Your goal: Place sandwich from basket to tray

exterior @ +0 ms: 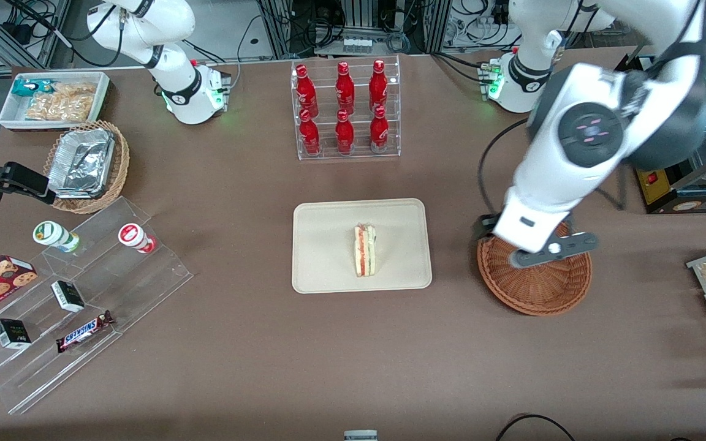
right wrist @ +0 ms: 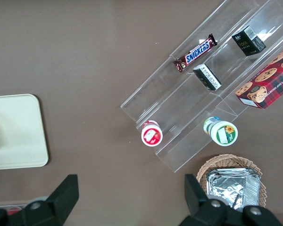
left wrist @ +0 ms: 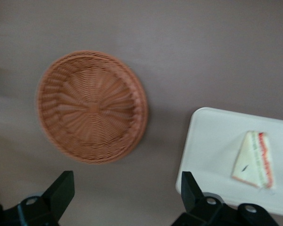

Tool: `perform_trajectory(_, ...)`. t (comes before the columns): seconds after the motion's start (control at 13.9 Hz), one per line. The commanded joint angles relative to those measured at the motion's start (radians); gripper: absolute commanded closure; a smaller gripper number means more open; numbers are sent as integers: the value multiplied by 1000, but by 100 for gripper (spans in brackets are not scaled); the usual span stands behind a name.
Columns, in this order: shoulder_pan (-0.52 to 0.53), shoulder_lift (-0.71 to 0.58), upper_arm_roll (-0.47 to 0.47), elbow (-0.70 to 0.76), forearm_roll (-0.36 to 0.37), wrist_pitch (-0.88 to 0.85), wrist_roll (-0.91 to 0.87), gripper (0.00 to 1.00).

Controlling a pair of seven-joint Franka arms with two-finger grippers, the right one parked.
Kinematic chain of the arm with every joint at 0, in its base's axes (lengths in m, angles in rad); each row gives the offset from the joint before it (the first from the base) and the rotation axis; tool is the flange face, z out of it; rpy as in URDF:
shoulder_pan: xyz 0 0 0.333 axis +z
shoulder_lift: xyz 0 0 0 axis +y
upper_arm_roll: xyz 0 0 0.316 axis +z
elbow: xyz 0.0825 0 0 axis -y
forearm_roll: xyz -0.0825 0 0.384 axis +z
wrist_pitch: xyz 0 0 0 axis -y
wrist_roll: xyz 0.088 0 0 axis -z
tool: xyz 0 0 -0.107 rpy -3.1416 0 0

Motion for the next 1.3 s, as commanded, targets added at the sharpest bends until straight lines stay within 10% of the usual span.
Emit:
perform_trajectory(0.0, 86, -98, -9, -37, -23, -99, 126, 0)
perform_trajectory(1.22, 193, -299, 28, -146, -95, -153, 429, 0)
